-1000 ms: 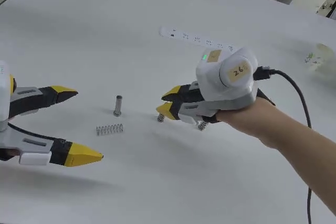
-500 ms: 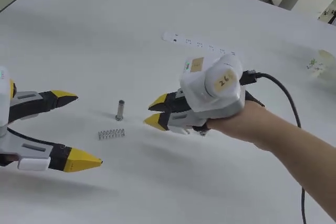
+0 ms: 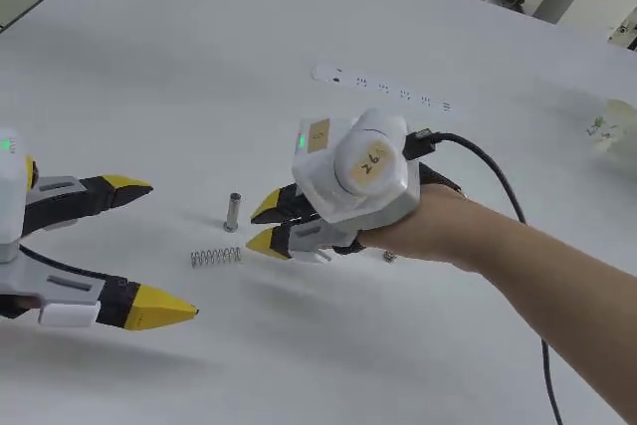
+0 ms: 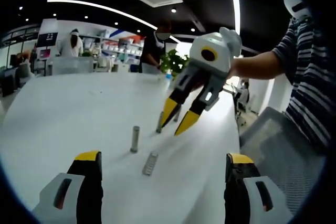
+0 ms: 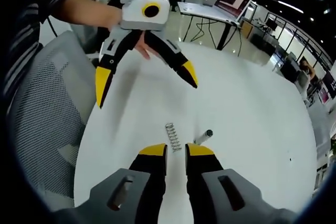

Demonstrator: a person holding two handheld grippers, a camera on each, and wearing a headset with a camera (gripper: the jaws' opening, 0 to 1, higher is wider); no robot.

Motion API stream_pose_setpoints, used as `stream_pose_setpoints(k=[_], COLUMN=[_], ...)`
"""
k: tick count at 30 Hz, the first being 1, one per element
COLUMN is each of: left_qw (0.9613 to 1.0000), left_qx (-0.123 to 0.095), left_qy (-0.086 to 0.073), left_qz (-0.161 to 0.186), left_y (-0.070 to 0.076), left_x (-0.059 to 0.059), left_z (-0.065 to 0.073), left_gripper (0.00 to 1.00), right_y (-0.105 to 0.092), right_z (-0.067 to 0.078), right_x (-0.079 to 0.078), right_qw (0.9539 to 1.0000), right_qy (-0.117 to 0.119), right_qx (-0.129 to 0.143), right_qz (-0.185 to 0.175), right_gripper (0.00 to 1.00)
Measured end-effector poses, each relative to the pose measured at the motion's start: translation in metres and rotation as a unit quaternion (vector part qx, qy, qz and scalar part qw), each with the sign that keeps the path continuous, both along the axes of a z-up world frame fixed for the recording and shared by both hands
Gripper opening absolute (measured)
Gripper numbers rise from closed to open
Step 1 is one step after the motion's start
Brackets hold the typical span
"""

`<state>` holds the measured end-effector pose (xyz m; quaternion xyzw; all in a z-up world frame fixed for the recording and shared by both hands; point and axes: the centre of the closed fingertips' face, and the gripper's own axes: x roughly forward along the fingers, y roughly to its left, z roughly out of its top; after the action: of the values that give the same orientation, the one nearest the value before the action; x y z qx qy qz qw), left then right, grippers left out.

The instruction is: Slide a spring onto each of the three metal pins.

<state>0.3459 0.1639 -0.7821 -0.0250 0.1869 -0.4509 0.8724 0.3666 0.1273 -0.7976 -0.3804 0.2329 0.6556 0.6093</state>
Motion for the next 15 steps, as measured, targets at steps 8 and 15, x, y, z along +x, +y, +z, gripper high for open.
stream_pose_setpoints(k=[8,15], left_qw=[1.0,1.0], left_qx=[0.002,0.007], left_qy=[0.001,0.0], left_qz=[-0.001,-0.003], left_y=[0.001,0.002], left_x=[-0.001,-0.002], left_z=[0.0,-0.001], left_gripper=[0.95,0.94], right_y=[0.008,0.012], right_z=[-0.01,-0.02], right_x=[-0.002,-0.003], right_qw=[0.9993,0.9987], right_qy=[-0.012,-0.013], right_qx=[-0.017,-0.024], right_qz=[0.031,0.043], right_gripper=[0.12,0.12])
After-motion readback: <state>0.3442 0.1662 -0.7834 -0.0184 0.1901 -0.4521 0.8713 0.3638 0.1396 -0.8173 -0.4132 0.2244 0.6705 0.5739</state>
